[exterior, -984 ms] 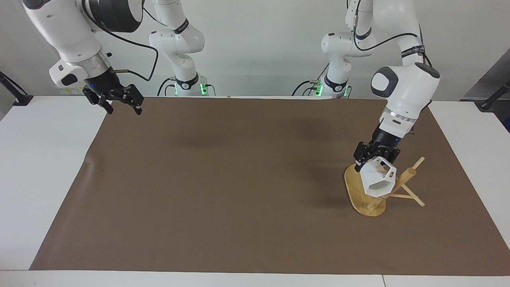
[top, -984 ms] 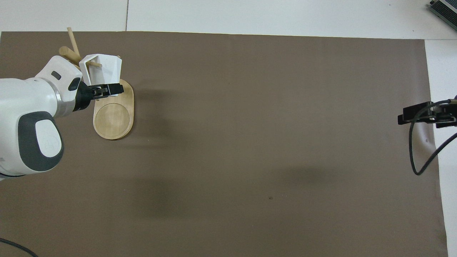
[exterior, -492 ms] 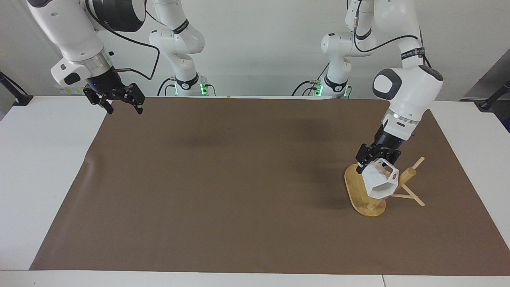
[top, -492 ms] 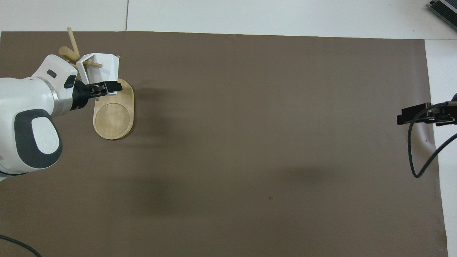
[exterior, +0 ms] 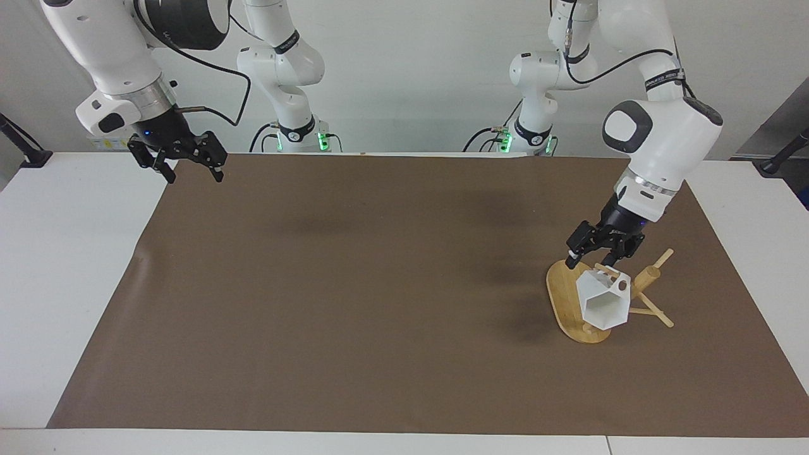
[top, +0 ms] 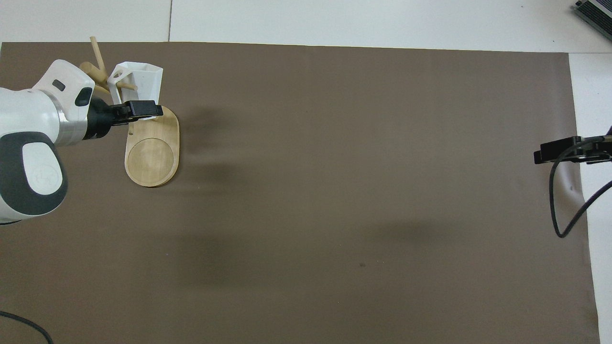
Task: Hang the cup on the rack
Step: 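Open the left gripper and withdraw it from the hung cup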
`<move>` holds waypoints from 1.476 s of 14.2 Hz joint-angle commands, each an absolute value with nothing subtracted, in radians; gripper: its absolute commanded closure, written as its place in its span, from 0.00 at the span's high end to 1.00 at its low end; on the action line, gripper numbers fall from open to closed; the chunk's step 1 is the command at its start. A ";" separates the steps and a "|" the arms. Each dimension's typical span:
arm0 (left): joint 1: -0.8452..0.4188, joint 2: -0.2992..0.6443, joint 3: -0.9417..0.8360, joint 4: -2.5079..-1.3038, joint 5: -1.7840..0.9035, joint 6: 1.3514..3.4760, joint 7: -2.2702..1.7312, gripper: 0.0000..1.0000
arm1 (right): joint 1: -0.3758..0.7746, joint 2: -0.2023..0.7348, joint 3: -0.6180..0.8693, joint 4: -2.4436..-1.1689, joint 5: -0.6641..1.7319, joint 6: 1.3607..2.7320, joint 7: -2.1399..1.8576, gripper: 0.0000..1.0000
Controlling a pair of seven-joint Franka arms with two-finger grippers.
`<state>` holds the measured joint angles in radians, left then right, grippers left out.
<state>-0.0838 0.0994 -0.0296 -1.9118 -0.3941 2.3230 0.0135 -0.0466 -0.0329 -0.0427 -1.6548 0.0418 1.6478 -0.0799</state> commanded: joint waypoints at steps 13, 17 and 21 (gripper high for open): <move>-0.084 -0.037 -0.014 -1.684 -0.008 1.698 0.009 1.00 | -0.060 -0.063 -0.023 -1.686 0.025 1.657 -0.066 1.00; -0.091 -0.037 -0.023 -1.626 0.044 1.588 0.014 1.00 | -0.060 -0.063 -0.025 -1.686 0.025 1.655 -0.066 1.00; -0.091 -0.026 -0.025 -1.554 0.048 1.511 0.015 1.00 | -0.060 -0.063 -0.025 -1.686 0.025 1.655 -0.066 1.00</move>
